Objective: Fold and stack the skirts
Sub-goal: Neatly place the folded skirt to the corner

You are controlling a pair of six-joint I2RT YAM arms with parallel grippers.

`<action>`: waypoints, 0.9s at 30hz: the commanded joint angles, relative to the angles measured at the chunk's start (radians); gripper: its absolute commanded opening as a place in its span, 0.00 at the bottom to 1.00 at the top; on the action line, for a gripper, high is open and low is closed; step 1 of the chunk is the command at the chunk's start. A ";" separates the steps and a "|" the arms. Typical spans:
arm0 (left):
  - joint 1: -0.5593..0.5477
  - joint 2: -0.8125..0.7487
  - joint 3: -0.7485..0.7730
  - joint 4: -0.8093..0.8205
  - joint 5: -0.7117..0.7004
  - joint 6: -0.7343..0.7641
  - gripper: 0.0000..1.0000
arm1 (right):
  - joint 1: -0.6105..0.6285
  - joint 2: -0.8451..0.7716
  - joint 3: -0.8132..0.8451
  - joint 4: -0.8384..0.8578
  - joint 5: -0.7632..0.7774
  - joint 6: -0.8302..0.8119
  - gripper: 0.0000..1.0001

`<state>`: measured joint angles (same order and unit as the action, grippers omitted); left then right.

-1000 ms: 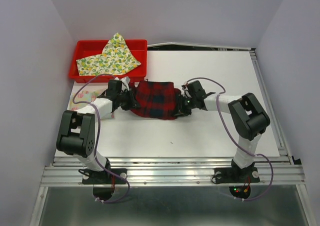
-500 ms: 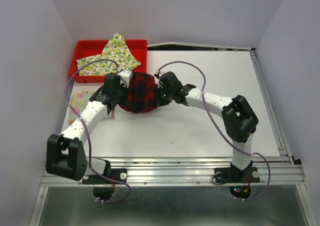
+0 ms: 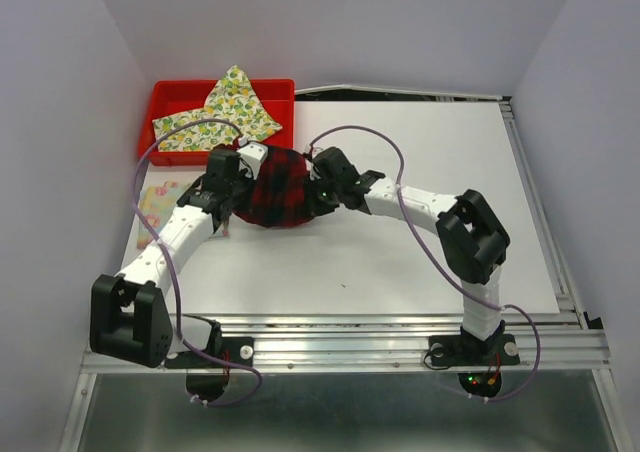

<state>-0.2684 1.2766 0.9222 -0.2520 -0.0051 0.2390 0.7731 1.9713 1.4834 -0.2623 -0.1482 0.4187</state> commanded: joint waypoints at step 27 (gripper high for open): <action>0.047 0.351 0.099 -0.027 0.198 0.056 0.00 | -0.175 0.304 0.041 0.113 -0.212 0.242 0.89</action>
<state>-0.2272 1.5909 0.9688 -0.2825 0.1307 0.2848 0.5697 2.1738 1.5265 -0.1169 -0.3832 0.6643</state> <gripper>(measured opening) 0.296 0.893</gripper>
